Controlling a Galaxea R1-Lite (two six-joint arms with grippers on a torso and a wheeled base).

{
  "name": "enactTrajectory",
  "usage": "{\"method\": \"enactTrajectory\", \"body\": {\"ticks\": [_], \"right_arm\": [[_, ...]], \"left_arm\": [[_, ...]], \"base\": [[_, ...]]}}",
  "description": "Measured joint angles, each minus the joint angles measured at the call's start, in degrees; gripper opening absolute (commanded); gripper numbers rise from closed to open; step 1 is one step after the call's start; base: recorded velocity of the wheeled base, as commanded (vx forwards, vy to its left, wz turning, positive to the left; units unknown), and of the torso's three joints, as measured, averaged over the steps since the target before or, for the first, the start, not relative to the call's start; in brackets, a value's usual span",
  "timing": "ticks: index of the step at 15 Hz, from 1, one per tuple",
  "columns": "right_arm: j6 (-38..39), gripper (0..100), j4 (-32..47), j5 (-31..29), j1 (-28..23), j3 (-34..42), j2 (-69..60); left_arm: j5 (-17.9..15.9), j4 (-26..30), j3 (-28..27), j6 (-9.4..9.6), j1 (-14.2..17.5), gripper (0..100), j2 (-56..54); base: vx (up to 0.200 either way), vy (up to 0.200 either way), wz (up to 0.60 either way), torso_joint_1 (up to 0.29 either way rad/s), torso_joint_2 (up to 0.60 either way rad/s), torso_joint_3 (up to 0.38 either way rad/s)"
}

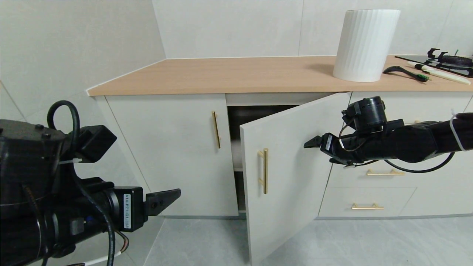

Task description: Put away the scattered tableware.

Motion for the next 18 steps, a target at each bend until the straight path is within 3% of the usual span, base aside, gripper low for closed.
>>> {"method": "enactTrajectory", "body": {"ticks": [12,16,18], "right_arm": [[0.0,100,0.0,-0.1,0.1,0.1,0.0],[0.1,100,0.0,-0.1,0.2,0.1,0.0],[0.1,100,-0.1,-0.3,0.2,0.1,0.1]], "left_arm": [[1.3,0.0,-0.1,0.52,0.1,100,0.3],[1.4,0.2,0.1,0.85,0.1,100,0.3],[1.5,0.1,0.1,0.8,0.1,100,0.4]], "base": [[0.0,0.0,0.0,0.0,0.0,0.0],[0.2,0.0,0.0,-0.002,0.0,0.004],[0.0,0.0,0.0,0.0,0.0,0.0]]}}
